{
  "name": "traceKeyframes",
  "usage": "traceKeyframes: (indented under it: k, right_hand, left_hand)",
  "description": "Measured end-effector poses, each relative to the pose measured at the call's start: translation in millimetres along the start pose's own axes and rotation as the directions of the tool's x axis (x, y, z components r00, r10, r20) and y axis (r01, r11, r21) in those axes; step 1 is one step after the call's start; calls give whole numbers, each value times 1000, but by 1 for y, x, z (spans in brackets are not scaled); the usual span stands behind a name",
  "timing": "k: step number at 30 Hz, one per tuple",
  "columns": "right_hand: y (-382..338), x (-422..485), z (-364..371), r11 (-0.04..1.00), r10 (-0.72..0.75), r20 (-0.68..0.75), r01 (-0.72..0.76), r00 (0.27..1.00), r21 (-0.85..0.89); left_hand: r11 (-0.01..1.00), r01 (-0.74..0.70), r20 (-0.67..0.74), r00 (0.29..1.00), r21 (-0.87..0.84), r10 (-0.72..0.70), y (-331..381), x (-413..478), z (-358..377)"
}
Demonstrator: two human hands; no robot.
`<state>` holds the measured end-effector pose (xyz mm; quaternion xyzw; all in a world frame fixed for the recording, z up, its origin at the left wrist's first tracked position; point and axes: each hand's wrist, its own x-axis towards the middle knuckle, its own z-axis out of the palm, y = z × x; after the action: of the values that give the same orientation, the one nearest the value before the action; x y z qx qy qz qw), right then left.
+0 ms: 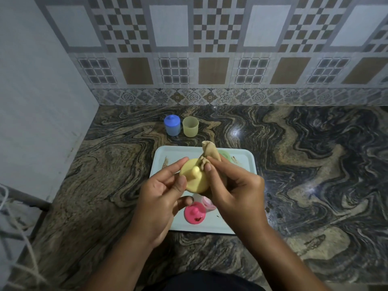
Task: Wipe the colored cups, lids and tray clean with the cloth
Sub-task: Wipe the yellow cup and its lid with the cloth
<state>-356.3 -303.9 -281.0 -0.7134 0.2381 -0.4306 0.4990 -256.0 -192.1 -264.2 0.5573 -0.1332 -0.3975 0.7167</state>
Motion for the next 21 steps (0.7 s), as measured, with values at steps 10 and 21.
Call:
traceKeyframes:
  k: [10,21]
  right_hand:
    - [15,11,5,960,264,14,-264,965,97]
    - [11,3,-3,955,271,62,-276,961,106]
  left_hand:
    - [999,-31,-105,994,-42,27,-14,-6,15]
    - [993,99,57,994,-70,-95,-2,5,-8]
